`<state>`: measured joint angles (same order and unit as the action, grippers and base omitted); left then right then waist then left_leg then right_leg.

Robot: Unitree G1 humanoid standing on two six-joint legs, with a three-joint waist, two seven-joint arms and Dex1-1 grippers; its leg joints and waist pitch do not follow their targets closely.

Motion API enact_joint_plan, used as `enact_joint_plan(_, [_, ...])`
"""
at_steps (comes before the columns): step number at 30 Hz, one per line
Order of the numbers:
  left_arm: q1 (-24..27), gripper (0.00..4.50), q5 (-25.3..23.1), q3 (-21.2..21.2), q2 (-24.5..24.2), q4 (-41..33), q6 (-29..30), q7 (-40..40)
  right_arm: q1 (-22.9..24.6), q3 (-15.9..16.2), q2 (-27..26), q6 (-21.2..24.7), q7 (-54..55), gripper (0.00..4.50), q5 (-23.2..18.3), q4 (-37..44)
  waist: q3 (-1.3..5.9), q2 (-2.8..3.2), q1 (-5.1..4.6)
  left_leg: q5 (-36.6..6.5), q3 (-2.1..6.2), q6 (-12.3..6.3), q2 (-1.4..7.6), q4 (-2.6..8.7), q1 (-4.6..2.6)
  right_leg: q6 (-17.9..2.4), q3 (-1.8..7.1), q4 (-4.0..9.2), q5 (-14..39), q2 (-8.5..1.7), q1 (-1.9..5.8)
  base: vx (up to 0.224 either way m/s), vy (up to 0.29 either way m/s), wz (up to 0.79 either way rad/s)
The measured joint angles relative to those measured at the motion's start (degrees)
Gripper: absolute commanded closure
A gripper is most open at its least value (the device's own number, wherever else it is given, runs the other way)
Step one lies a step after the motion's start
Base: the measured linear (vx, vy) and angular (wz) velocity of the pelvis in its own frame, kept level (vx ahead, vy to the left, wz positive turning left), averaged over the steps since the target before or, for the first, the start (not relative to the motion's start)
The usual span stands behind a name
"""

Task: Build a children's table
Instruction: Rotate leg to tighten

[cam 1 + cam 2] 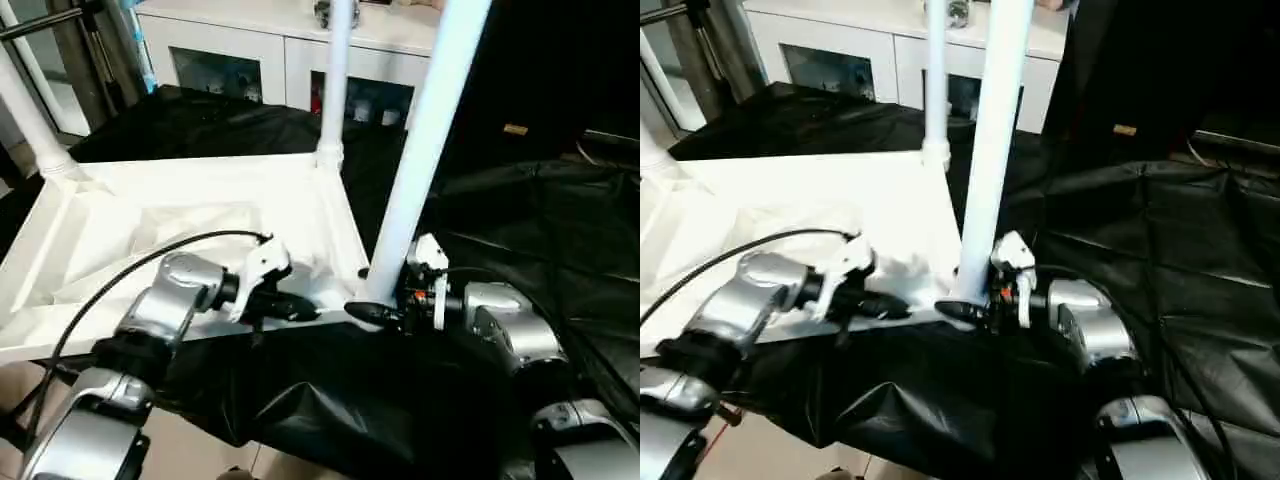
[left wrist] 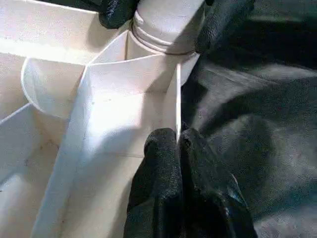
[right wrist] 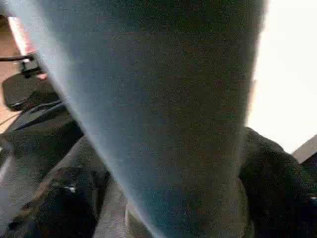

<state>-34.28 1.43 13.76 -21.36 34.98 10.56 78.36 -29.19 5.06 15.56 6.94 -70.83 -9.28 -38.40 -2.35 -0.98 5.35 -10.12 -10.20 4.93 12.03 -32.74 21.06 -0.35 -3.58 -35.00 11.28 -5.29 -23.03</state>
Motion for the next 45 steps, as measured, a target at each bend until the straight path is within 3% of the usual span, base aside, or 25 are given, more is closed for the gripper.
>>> enact_joint_plan(13, [0.55,4.5,0.33,0.62,0.0,-1.42,1.52,-0.09,1.25,0.83,0.58,3.35,0.11,1.82,-0.58,3.58,0.01,0.01,0.63,0.0,-0.01,0.0,-0.01,-0.04,-0.06,0.0,0.0,0.0,0.0,-0.02,0.09,0.0,0.0,0.0])
enact_joint_plan(20, [-3.32,4.5,-2.6,-1.24,6.48,4.85,1.72,-16.33,-4.01,-5.16,-6.45,0.12,26.51,1.93,1.62,-6.13,0.02,-0.03,-0.53,0.02,0.19,0.07,-0.08,-0.03,-0.35,0.15,0.11,-0.01,-0.13,-0.03,0.25,0.0,0.0,0.0])
enact_joint_plan(26, [-6.65,4.5,-4.05,-2.33,12.94,9.71,2.82,-28.31,-8.9,-10.88,-11.45,-1.05,45.79,1.94,2.13,-12.9,0.02,-0.01,-0.33,0.03,0.2,0.09,-0.11,0.14,-0.45,0.3,0.11,0.0,-0.14,-0.03,0.26,0.0,0.0,0.0])
enact_joint_plan(27, [-6.72,4.5,-4.1,-2.45,13.48,9.85,2.84,-29.33,-9.12,-11.06,-11.8,-1.94,47.35,1.6,2.22,-13.47,0.03,0.01,-0.26,0.03,0.2,0.09,-0.11,0.15,-0.44,0.3,0.11,-0.01,-0.15,-0.03,0.26,0.0,0.0,0.0])
enact_joint_plan(28, [-6.77,4.5,-4.12,-2.61,13.91,9.93,2.84,-30.14,-9.18,-11.08,-12.12,-3.34,48.68,1.6,2.39,-14.04,0.03,0.02,-0.21,0.03,0.2,0.09,-0.11,0.18,-0.43,0.28,0.11,-0.01,-0.17,-0.03,0.26,0.0,0.0,0.0])
enact_joint_plan(29, [-6.78,4.5,-4.12,-2.7,14.06,9.94,2.84,-30.5,-9.17,-11.07,-12.28,-4.1,49.14,1.26,2.57,-14.37,0.03,0.04,-0.22,0.03,0.2,0.09,-0.11,0.18,-0.42,0.15,0.11,-0.02,-0.26,-0.03,0.25,0.0,0.0,0.0])
enact_joint_plan(38, [-6.8,4.5,-4.11,-2.75,12.64,9.86,1.65,-28.14,-9.21,-10.25,-11.32,-7.03,42.42,0.47,3.41,-15.69,0.03,0.06,-0.42,0.04,0.19,0.09,-0.08,0.19,-0.29,0.07,0.07,0.02,-0.36,-0.02,0.14,0.0,0.0,0.0])
enact_joint_plan(45, [-4.66,4.5,-3.34,-2.2,8.36,6.56,0.44,-19.06,-6.09,-6.53,-6.68,-7.53,25.93,0.47,3.02,-11.87,0.03,0.06,-0.38,0.05,0.18,0.08,-0.04,0.15,-0.05,0.16,0.0,0.05,-0.27,0.01,-0.03,0.0,0.0,0.0])
